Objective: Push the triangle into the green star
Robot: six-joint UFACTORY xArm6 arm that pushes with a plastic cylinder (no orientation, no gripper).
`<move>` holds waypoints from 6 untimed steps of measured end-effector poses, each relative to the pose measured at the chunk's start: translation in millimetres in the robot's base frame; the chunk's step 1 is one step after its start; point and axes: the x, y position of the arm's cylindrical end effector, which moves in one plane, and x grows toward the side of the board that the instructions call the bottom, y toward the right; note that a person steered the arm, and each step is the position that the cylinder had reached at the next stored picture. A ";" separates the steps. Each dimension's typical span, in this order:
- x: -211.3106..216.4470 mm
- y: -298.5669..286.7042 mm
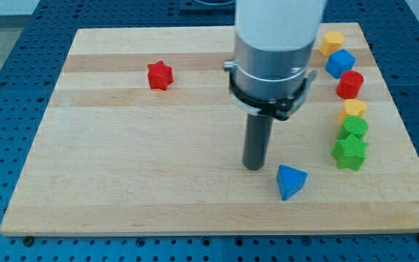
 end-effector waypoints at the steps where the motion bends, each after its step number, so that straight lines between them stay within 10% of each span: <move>1: 40.1 -2.4; 6: 47.5 116.1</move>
